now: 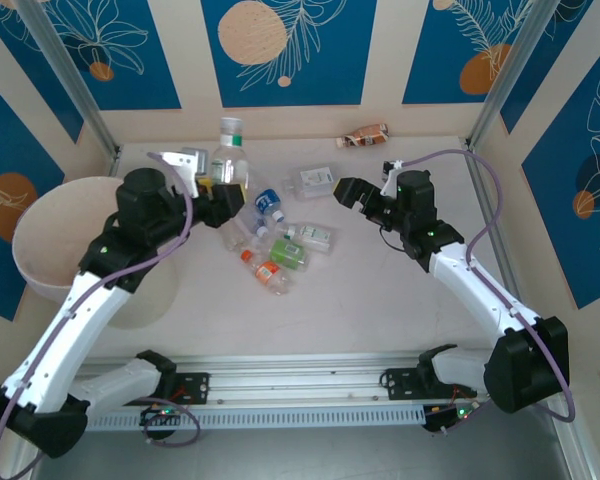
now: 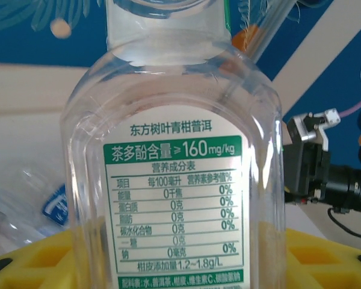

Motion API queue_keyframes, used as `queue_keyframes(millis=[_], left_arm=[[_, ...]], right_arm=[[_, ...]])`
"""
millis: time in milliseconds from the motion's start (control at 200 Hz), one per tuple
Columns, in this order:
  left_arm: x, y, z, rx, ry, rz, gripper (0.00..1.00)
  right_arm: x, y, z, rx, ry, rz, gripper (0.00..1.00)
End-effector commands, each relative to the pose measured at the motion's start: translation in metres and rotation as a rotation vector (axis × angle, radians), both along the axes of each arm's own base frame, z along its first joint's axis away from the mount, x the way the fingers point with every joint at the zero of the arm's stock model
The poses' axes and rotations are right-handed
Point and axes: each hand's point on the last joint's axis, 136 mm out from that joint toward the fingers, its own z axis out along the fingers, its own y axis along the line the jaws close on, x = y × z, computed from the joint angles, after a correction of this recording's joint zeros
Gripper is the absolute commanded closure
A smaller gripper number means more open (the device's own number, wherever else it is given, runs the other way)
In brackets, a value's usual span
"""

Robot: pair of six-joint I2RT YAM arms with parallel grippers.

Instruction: Put the plastic bottles in the bin

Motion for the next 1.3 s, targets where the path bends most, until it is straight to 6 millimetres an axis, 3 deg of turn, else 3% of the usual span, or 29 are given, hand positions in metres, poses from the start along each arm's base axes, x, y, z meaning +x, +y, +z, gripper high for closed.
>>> queue_keyframes(millis=[0,210,465,570,875,955,1105,1190,1295], left_arm=[[-0.006,0.030,0.014,0.103,-0.065,0.119,1.00],[-0.022,0.084,0.036,0.128,-0.106,0.355,1.00],[-0.030,0.179,0.016,0.313,-0.015,0.858,1.00],[-0.039,0.207,0.010,0.352,0.031,1.042,1.00],[-0.045,0.235,-0.019,0.468,0.108,1.250,1.00],[-0.045,0.243,-0.033,0.458,0.162,1.268,0.96],[-0.042,0.254,-0.061,0.420,0.282,1.252,0.75],[-0.042,0.256,-0.064,0.415,0.295,1.246,0.55],[-0.042,0.258,-0.063,0.414,0.292,1.250,0.46]], right_arm=[[0.000,0.003,0.008,-0.011,-0.038,0.020,0.00],[0.001,0.000,0.004,-0.021,-0.022,0.002,0.00],[0.005,0.004,0.000,-0.020,0.003,0.006,0.00],[0.007,0.006,-0.002,-0.017,0.013,0.010,0.00],[0.009,0.009,-0.003,-0.017,0.029,0.015,0.00],[0.011,0.010,-0.003,-0.017,0.032,0.016,0.00],[0.013,0.013,-0.003,-0.018,0.036,0.027,0.00],[0.014,0.015,-0.004,-0.018,0.042,0.033,0.00],[0.013,0.016,-0.005,-0.019,0.049,0.037,0.00]])
